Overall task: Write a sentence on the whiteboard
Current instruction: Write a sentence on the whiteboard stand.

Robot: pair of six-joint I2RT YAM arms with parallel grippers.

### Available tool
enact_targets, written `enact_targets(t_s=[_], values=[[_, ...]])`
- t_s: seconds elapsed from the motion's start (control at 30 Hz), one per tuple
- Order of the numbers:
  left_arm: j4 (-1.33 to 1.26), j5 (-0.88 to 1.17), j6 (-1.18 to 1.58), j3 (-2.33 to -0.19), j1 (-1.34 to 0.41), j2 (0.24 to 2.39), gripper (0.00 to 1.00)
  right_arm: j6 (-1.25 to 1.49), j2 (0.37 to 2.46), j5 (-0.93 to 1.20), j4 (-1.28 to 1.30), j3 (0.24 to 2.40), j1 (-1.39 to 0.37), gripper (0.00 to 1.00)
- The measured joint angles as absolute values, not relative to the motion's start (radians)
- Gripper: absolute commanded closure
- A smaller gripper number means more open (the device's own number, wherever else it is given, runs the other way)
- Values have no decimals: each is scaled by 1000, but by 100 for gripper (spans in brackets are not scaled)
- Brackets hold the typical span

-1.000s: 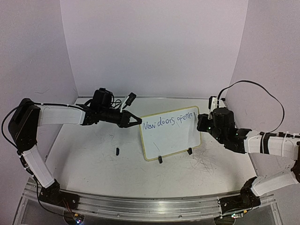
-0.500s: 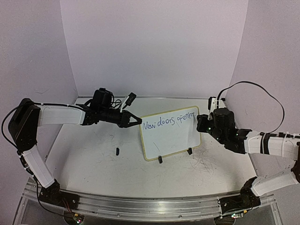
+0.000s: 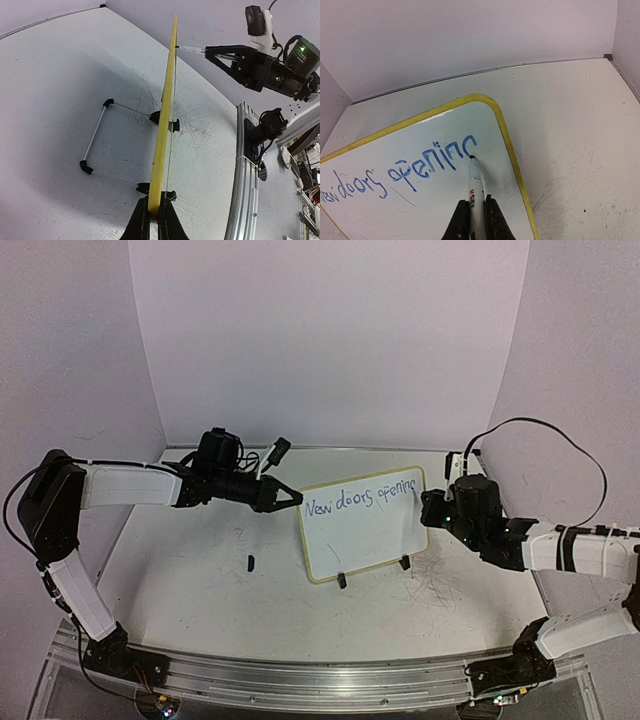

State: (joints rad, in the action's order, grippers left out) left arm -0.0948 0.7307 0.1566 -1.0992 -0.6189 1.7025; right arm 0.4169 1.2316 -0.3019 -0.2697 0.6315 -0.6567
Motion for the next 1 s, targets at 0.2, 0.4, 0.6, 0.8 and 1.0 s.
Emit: enact_targets(t_s=[0.2, 0.4, 0.6, 0.8, 1.0], values=[[-95, 731, 157, -1099, -619, 1702, 100, 413, 1235, -317, -273, 635, -657, 100], [-95, 731, 157, -1099, -619, 1703, 100, 400, 1246, -334, -277, 656, -657, 100], [-95, 731, 157, -1099, -619, 1702, 100, 390, 1249, -336, -284, 665, -657, 100], [-95, 731, 157, -1099, -619, 1703, 100, 392, 1247, -334, -284, 662, -657, 100], [-95, 731, 157, -1099, -619, 1702, 100, 407, 1223, -322, -275, 608, -657, 100]])
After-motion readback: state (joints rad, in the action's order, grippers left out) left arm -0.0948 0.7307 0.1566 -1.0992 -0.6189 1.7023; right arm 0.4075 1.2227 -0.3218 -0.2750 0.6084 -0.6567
